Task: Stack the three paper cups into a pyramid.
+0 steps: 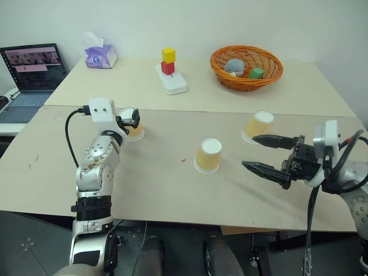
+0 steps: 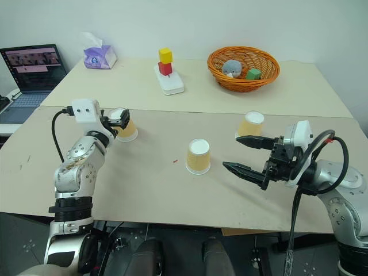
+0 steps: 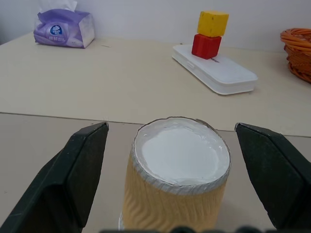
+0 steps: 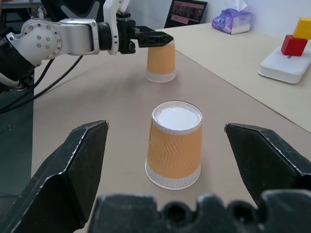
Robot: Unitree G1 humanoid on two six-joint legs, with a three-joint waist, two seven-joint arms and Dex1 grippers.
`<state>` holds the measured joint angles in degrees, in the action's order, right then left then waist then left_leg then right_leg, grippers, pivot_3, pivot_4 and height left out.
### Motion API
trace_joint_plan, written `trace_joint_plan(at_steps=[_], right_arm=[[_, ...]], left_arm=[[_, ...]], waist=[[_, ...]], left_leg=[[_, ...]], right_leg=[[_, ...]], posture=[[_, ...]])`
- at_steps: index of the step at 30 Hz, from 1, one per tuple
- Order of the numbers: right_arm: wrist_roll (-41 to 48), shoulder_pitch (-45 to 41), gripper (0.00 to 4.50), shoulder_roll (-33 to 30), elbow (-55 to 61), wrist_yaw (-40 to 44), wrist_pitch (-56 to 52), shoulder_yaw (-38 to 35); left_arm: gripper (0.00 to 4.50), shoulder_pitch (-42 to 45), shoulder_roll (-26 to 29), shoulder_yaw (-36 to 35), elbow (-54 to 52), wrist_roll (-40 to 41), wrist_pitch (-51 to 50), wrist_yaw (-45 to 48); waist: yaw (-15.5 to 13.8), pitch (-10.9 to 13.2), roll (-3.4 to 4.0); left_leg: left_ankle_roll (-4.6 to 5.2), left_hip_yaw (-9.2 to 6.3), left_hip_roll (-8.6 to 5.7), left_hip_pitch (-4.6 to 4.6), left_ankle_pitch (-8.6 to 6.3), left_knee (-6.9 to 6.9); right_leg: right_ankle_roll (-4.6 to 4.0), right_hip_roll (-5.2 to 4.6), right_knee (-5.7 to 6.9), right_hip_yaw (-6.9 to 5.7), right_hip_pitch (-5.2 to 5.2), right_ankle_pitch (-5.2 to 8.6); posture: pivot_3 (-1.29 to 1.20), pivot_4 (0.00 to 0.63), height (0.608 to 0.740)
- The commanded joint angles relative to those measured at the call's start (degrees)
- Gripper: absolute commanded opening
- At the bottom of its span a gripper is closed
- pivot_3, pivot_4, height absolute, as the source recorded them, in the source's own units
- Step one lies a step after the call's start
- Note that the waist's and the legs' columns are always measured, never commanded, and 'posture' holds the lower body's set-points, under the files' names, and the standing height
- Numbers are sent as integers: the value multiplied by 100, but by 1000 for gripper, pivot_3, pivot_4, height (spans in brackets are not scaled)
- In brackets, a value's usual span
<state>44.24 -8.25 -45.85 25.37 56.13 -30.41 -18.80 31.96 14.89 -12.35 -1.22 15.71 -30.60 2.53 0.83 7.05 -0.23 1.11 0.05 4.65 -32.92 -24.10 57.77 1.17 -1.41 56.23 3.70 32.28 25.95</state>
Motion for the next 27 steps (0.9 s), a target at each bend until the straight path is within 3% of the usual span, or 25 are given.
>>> trace_joint_plan(at_steps=[1,7,10,12,24,27], right_arm=[[155,-45,4500,-104,161,-1,18,-201],[148,-33,4500,-134,153,-7,22,-220],[149,-25,4500,-147,147,-6,26,-229],[152,-17,4500,-156,144,-1,27,-240],[135,-30,4500,-189,117,36,19,-209],[122,-53,4500,-195,91,44,28,-186]], left_arm=[[4448,100,-22,0,5,-86,80,-49],[4448,140,-73,18,103,-118,140,-50],[3640,156,-95,8,174,-87,124,-35],[2783,160,-108,12,182,-68,92,-22],[2783,212,71,408,-340,-430,668,305],[2783,266,236,596,-520,-201,623,946]], waist=[[-1,0,0],[1,0,0],[0,0,0],[0,0,0],[-2,1,-2],[-2,1,-2]], left_leg=[[0,0,0,0,0,0],[-1,-2,-1,-2,1,1],[-2,-3,-1,-3,1,1],[-3,-4,-2,-4,2,1],[-7,-6,-3,-10,4,1],[-11,-6,-3,-12,6,1]], right_leg=[[0,-1,0,0,0,0],[2,-1,0,-2,0,0],[2,-2,0,-3,0,1],[3,-2,0,-4,0,1],[4,-5,-1,-8,1,1],[4,-7,-1,-8,1,1]], posture=[[0,150,652],[0,150,652],[0,150,652],[0,150,652],[0,150,652],[0,150,652]])
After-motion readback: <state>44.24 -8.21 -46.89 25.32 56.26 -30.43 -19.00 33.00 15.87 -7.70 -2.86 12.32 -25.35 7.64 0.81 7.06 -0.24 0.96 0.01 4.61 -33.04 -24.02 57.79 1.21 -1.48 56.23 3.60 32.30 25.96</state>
